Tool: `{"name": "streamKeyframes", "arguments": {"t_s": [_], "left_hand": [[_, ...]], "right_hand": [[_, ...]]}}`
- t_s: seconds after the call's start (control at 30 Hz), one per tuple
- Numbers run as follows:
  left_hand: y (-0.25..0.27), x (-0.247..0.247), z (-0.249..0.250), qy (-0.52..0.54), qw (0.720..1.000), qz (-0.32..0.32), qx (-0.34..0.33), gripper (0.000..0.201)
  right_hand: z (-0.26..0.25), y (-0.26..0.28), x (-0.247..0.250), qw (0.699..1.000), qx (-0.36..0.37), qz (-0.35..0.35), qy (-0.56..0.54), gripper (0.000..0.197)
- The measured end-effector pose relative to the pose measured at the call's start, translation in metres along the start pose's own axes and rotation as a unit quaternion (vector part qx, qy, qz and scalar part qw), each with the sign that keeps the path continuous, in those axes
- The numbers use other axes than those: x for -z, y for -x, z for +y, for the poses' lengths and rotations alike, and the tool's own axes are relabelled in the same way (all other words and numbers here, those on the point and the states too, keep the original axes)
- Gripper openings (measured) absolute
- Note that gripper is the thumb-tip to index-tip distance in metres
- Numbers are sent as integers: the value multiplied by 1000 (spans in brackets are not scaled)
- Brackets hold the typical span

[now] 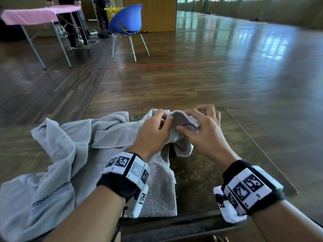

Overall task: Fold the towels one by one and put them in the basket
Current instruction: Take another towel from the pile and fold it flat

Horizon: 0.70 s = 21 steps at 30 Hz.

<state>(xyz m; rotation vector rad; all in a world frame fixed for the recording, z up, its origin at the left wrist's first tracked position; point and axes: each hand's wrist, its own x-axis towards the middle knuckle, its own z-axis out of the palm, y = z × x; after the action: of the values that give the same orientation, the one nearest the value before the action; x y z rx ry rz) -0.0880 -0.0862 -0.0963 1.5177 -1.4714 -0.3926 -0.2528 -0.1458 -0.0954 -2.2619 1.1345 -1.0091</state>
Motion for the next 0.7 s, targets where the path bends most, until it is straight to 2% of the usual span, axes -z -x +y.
{"name": "streamKeyframes", "arguments": {"t_s": [0.07,0.13,0.23,0.33,0.4,0.47,0.53,0.63,0.7], "left_hand": [[1,-3,3,6,1000,-22,-10,28],[0,-1,1,1,999,-41,-27,23],[-3,12,-10,-41,997,-56,-22,25],[-5,32,-26,-80,997,-14,-14,33],[-4,45,-35,-98,995,29,-15,34],[-2,55,-40,-65,997,45,-12,30],[0,59,-33,15,998,53,6,27],[3,62,-13,72,995,42,53,27],[6,67,-4,46,993,-36,101,32]], "right_hand": [[-2,-2,1,999,32,16,-31,10],[1,-6,6,995,31,32,-85,16],[10,-13,22,986,-14,77,-146,18],[23,-13,39,972,-37,139,-188,26],[34,-10,50,963,-42,176,-201,22],[45,-4,60,958,-51,198,-200,14],[53,4,68,965,-55,178,-185,10],[57,23,80,967,-65,91,-228,5],[60,36,96,956,-95,0,-279,14]]}}
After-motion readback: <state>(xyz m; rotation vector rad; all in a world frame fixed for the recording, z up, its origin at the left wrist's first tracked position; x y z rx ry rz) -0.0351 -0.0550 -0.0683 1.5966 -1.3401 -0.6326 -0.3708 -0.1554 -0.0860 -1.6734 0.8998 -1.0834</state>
